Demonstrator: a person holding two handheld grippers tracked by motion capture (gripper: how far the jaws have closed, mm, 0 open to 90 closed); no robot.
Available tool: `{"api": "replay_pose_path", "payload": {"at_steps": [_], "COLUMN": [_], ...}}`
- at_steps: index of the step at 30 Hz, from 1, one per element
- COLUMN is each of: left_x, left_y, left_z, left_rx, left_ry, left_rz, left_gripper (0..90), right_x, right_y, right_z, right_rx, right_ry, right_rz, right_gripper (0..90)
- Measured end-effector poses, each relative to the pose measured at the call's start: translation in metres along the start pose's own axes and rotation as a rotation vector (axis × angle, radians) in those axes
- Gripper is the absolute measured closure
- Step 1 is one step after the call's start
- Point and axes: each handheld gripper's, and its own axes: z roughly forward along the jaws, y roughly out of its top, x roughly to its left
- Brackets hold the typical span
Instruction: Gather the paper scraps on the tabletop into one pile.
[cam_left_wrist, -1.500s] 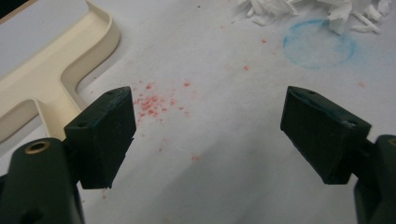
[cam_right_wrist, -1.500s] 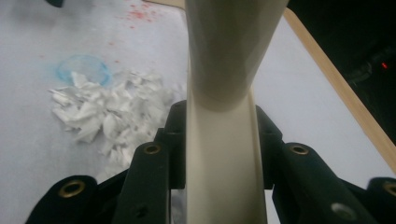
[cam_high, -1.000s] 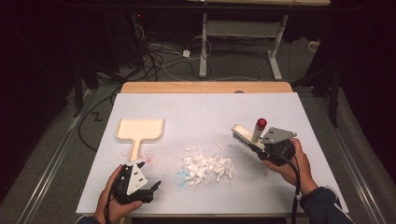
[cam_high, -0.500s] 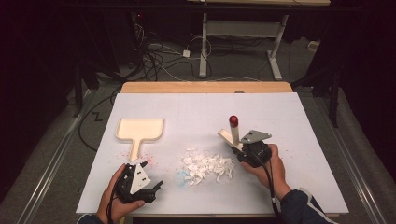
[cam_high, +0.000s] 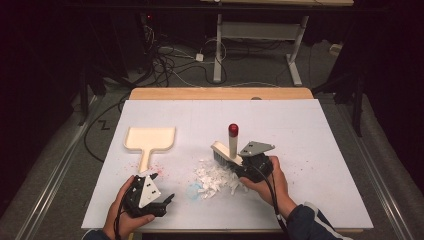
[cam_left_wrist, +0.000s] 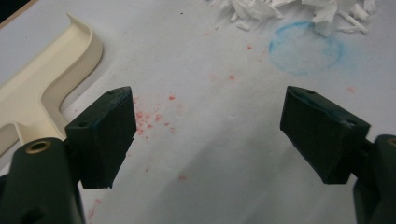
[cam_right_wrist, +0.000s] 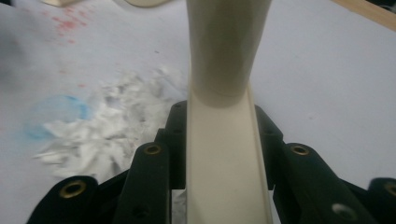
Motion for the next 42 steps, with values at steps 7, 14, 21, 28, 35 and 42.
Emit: {"api": "replay_pose_path", "payload": {"at_steps": [7, 14, 21, 28, 35, 42], "left_x": [0.000, -0.001, 0.000, 0.001, -0.002, -0.006], "left_y": [0.000, 0.000, -0.001, -0.001, 0.003, 0.005], "left_z": [0.000, 0.000, -0.002, -0.004, 0.001, 0.007], "left_rx": [0.005, 0.004, 0.001, -0.013, -0.002, 0.011], "left_ry": [0.000, 0.000, 0.004, 0.023, 0.009, -0.009], "left_rz": [0.007, 0.007, 0.007, -0.007, 0.005, 0.033], "left_gripper": [17.6, 17.6, 17.6, 17.6, 17.5, 17.5], "right_x": [-0.004, -0.019, -0.034, -0.041, -0.032, -0.021], "right_y": [0.001, -0.001, -0.022, -0.067, -0.084, -0.074], "right_z": [-0.020, -0.045, -0.081, -0.114, -0.110, -0.091], "right_rx": [-0.035, -0.079, -0.032, 0.044, 0.089, 0.080], "right_ry": [-0.033, -0.037, -0.009, 0.050, 0.120, 0.165], "right_rz": [-0.058, -0.069, -0.089, -0.072, -0.072, -0.090], "right_gripper": [67.3, 67.3, 67.4, 67.4, 67.5, 67.5]}}
